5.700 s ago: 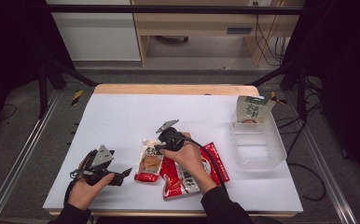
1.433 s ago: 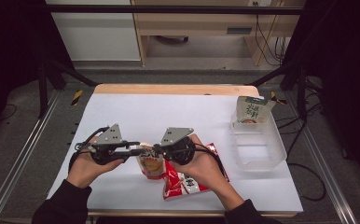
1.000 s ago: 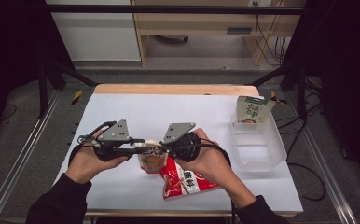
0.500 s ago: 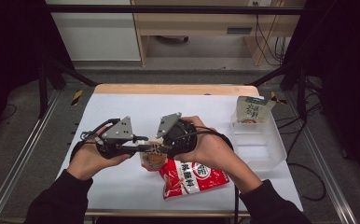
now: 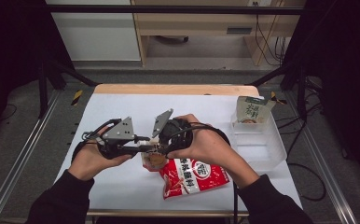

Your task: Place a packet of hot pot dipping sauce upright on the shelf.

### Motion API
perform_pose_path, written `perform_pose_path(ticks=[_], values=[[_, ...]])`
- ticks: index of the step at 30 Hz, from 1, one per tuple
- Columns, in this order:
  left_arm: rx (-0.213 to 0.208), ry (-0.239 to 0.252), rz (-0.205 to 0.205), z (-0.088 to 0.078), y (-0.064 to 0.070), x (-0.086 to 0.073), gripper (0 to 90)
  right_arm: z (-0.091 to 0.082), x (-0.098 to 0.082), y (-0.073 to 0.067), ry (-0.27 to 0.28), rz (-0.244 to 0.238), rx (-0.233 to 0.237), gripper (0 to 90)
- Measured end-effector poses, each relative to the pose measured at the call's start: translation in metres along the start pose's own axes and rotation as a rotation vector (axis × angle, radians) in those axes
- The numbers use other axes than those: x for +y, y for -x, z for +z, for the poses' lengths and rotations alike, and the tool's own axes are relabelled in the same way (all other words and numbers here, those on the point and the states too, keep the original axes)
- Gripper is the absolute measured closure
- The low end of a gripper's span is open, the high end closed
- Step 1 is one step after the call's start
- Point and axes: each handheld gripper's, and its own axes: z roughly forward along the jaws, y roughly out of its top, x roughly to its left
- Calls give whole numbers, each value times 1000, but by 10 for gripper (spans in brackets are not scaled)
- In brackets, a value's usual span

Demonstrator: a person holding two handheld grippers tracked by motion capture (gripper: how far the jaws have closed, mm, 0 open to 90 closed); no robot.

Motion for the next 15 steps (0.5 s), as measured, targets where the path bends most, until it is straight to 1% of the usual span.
perform_pose_path(ticks=[1, 3, 6, 9, 13, 15], values=[[2, -2, 6, 0, 0, 0, 737, 0, 1, 0, -16, -7, 2, 462], [0, -6, 11, 0, 0, 1, 737, 1, 2, 0, -21, -13, 13, 536], [-2, 1, 7, 0, 1, 1, 737, 1, 3, 0, -37, -23, 20, 637], [0, 3, 4, 0, 1, 1, 737, 1, 3, 1, -42, -14, 18, 753], [6, 13, -14, 0, -1, 1, 735, -2, 5, 1, -45, 11, 22, 841], [13, 20, -17, -1, -2, 2, 733, -4, 7, 2, -50, 21, 16, 859]])
